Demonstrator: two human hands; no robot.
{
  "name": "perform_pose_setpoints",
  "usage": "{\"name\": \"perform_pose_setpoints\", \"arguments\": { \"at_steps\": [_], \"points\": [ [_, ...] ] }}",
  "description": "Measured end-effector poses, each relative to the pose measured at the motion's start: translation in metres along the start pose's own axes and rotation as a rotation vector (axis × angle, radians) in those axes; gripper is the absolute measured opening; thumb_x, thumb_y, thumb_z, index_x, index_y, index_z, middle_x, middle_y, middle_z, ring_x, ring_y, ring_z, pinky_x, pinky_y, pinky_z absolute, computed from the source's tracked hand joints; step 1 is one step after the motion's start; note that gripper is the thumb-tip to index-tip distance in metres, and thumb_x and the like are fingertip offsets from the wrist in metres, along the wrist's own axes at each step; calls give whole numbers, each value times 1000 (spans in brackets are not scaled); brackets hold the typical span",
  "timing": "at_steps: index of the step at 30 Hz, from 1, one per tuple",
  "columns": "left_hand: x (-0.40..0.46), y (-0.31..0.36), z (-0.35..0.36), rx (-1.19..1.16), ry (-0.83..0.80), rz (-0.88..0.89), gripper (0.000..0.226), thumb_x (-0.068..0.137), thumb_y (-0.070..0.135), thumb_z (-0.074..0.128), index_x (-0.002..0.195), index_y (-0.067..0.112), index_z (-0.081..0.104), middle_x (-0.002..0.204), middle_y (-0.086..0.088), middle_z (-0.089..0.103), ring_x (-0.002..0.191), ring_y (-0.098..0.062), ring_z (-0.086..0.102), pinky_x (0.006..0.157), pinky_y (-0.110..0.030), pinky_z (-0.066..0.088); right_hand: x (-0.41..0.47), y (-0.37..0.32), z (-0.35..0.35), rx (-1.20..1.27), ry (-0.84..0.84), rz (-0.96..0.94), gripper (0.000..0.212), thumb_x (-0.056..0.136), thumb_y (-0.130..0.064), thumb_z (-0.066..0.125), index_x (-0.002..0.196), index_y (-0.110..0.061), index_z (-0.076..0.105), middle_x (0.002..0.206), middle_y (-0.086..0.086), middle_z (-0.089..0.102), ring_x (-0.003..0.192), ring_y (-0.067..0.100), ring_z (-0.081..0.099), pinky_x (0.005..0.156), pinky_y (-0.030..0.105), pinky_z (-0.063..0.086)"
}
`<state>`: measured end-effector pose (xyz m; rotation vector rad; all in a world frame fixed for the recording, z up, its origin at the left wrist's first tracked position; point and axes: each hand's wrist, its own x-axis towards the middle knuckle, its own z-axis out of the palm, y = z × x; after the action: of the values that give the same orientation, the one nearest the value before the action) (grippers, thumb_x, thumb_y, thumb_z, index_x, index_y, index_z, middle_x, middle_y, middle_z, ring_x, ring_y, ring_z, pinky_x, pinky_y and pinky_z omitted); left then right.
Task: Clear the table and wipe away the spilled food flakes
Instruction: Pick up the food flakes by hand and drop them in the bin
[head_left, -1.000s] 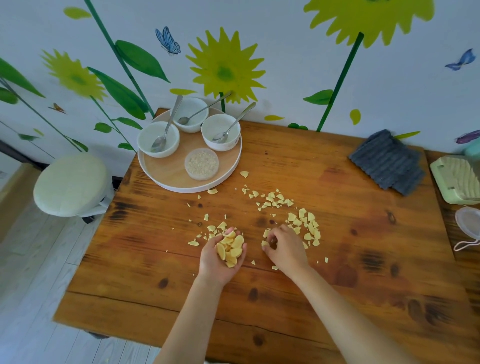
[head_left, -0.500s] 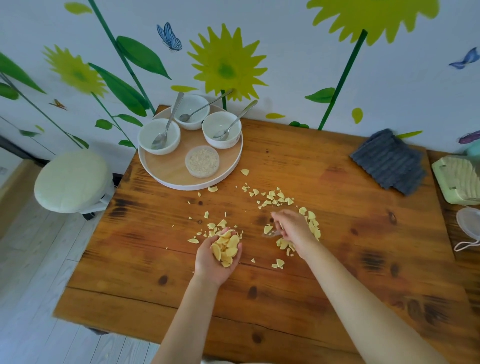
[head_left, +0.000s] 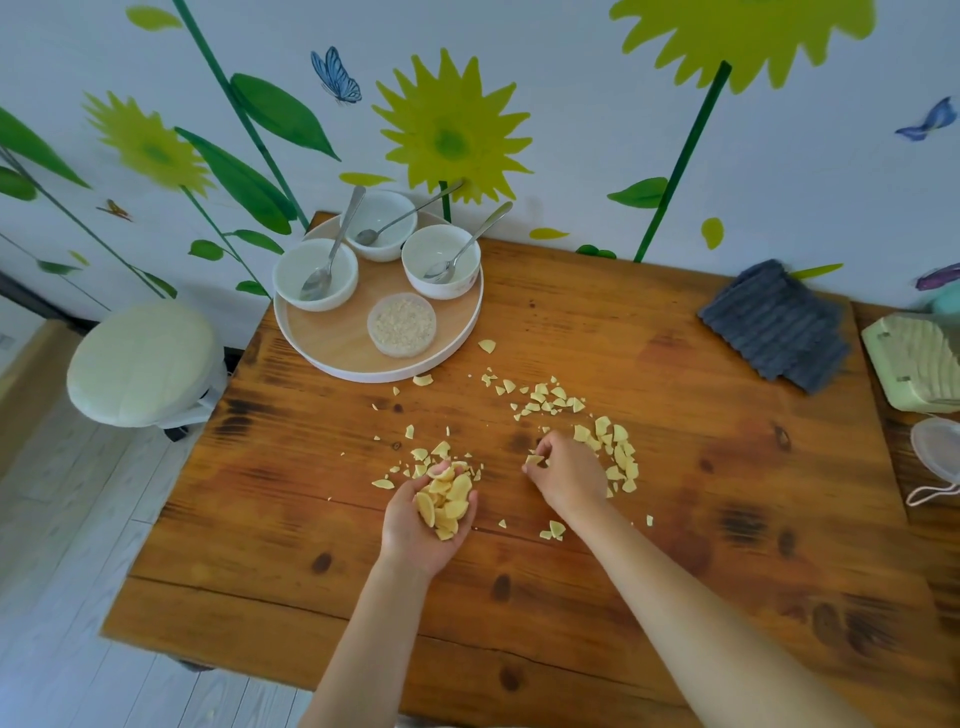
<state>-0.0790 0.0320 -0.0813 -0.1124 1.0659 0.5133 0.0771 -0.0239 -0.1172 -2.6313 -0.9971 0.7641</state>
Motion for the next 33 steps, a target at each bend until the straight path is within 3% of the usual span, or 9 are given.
{"name": "perform_pose_setpoints", "arguments": {
  "at_steps": [4,8,10,12,16,19,23,27,33],
  "points": [
    [-1,0,4,9,6,13,27,95,16,38,95,7,63,91,-10,66,85,-23,62,65,-34,58,-2,1,-1,165,-38,-58,14,89,-30,58,89,-16,57,64,-9,47,56,10,46,46,22,31],
    [1,-2,6,12,1,-4,26,94,16,39,95,7,64,93,-10,65,87,-24,62,64,-36,58,-7,16,-27,1069,-255,142,14,93,-17,49,87,-7,57,53,-2,42,36,4,33,35,15,27],
    [3,-4,7,23,-4,-13,26,94,16,40,94,7,64,93,-10,66,87,-24,62,66,-37,57,-8,30,-42,1395,-289,219,25,96,-13,38,74,-8,48,46,-5,40,32,4,32,31,14,25],
    [4,-9,11,47,-17,-26,27,95,16,39,94,7,64,94,-10,66,87,-24,62,68,-36,57,-8,46,-59,1570,-281,260,29,94,-11,31,68,-10,43,47,-4,43,34,6,36,32,14,30],
    [5,-17,19,109,-18,-37,27,95,17,39,93,9,65,95,-9,67,86,-23,63,72,-35,56,-4,73,-81,1689,-184,250,32,92,-13,29,70,-7,52,60,4,54,46,10,47,39,16,39],
    [4,-22,25,138,-19,-48,27,95,17,38,92,9,64,91,-8,68,84,-23,63,69,-33,56,4,83,-87,1571,-42,330,35,96,-22,38,65,-9,51,59,1,55,49,8,46,40,16,37],
    [5,-25,30,137,-14,-57,28,95,16,40,87,8,65,74,-10,72,82,-24,63,64,-35,57,19,85,-79,898,35,394,36,95,-28,47,63,-12,49,62,1,46,52,10,38,45,16,32],
    [7,-28,33,144,-13,-65,28,94,16,40,85,7,65,73,-10,70,80,-24,62,64,-35,57,30,84,-63,467,65,262,23,93,-32,52,98,-12,63,93,-5,56,83,11,51,73,25,40],
    [10,-32,37,163,-19,-60,27,94,15,40,86,7,64,70,-10,71,79,-23,62,69,-34,56,36,76,-49,245,57,211,14,86,-32,62,89,-21,56,74,-7,57,68,12,56,55,24,44]
  ]
}}
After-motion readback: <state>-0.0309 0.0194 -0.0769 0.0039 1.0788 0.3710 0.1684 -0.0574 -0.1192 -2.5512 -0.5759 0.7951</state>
